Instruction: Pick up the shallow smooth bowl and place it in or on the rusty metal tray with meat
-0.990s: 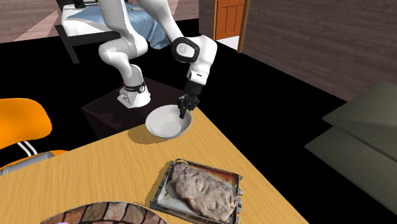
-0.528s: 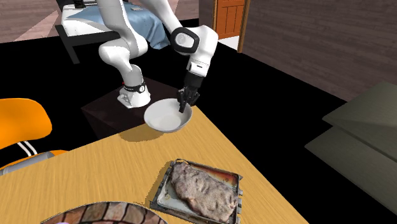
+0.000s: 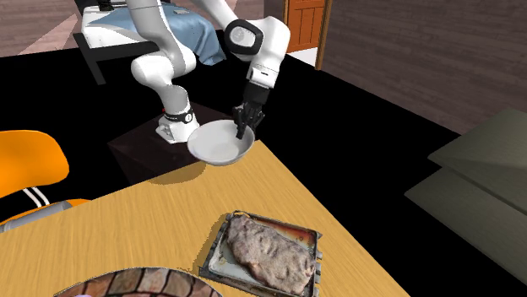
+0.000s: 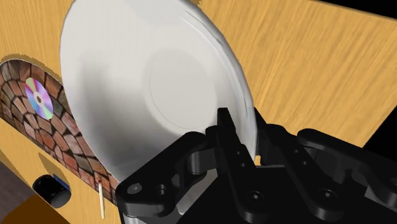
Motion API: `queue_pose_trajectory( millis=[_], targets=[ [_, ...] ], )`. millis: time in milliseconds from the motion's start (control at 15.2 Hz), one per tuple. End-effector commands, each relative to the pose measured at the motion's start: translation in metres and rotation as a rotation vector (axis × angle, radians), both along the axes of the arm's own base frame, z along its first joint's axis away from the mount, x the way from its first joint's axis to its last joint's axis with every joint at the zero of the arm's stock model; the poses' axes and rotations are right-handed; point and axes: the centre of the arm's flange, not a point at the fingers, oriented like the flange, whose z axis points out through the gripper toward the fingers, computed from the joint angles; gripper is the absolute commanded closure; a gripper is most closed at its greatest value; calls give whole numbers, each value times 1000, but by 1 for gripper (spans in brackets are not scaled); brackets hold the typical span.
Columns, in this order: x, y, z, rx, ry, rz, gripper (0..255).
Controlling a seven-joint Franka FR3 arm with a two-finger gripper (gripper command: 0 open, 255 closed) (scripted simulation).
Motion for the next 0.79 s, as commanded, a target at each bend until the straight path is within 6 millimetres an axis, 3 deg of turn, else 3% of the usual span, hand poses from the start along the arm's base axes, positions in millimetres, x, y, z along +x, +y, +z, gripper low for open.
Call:
queue_pose_trajectory(
  millis=[0,264,726],
  targets=[
    [0,0,11,0,0,0,255],
    [0,0,31,0,0,0,255],
    [78,-50,34,0,0,0,255]
  ],
)
